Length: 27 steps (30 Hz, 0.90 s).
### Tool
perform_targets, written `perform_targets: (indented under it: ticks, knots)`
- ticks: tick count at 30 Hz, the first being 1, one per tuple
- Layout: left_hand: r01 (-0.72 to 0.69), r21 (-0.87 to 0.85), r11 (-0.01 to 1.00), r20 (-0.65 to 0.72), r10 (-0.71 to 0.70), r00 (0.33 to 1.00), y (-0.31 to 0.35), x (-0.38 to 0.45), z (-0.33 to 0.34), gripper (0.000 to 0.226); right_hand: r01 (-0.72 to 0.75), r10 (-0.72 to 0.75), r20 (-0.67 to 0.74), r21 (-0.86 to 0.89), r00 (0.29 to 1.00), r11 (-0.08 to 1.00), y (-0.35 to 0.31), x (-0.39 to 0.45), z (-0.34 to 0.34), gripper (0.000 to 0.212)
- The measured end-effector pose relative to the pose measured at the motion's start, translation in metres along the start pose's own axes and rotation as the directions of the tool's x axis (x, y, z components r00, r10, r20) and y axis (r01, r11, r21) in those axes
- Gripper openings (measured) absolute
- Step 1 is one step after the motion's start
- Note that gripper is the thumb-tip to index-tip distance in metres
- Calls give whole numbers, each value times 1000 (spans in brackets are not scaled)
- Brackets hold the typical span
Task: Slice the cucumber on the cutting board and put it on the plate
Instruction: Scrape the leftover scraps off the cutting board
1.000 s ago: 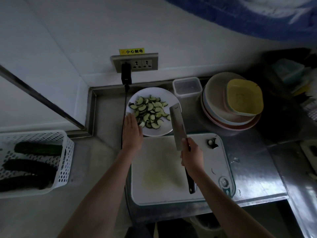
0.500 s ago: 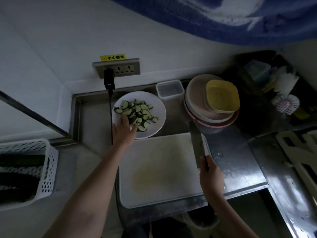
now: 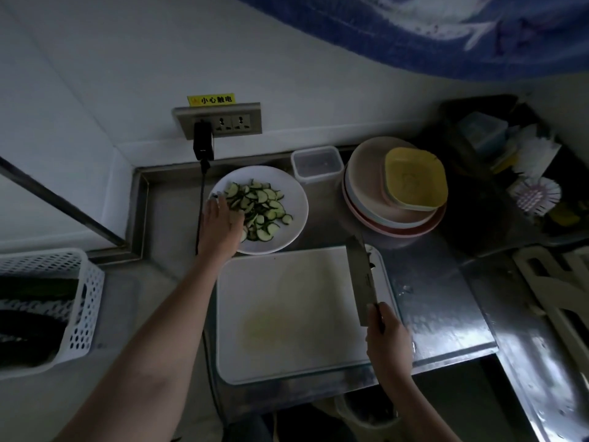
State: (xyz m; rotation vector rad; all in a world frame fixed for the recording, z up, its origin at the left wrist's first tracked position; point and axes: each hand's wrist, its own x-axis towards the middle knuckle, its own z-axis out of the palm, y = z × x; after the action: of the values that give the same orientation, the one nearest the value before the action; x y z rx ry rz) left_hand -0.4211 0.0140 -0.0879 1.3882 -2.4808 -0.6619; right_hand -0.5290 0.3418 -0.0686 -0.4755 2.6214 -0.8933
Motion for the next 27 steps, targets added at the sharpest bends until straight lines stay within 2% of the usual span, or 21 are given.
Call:
perform_targets:
  ticks: [2, 6, 9, 12, 17, 19, 21, 24, 27]
  knots:
    - [94, 5, 996, 93, -94, 991, -1, 15, 0, 62, -6, 6, -2, 12, 1000, 1000, 4, 0, 2, 29]
    - [-92, 191, 977, 164, 60, 985, -2, 22, 12, 53, -1, 1, -7, 6, 1000, 1000, 14, -4, 7, 30]
    - [-54, 50, 997, 58, 51, 997, -10, 21, 19, 52, -24, 25, 33, -18, 999, 1000, 15, -7, 8, 29]
    - [118, -190, 975, 37, -113, 993, -13, 20, 15, 55, -12, 13, 41, -20, 999, 1000, 16, -6, 10, 30]
    - [177, -350, 920, -24, -198, 980, -6, -9, 2, 54, 36, -35, 49, -18, 998, 999, 12, -6, 11, 29]
    - [156, -260, 953, -51, -175, 983, -4, -43, 3, 54, 42, -40, 46, -44, 998, 998, 8, -10, 7, 28]
    - [117, -206, 972, -57, -131, 990, -4, -80, 10, 56, 47, -40, 58, -142, 998, 989, 5, -11, 2, 23]
    - [134, -76, 988, 100, -127, 987, -7, -136, 19, 75, 80, -75, 28, -305, 997, 949, -3, -7, -13, 18]
    - [163, 61, 985, 246, -173, 954, -14, -181, 21, 110, 66, -80, -34, -305, 996, 950, -3, 8, -29, 36]
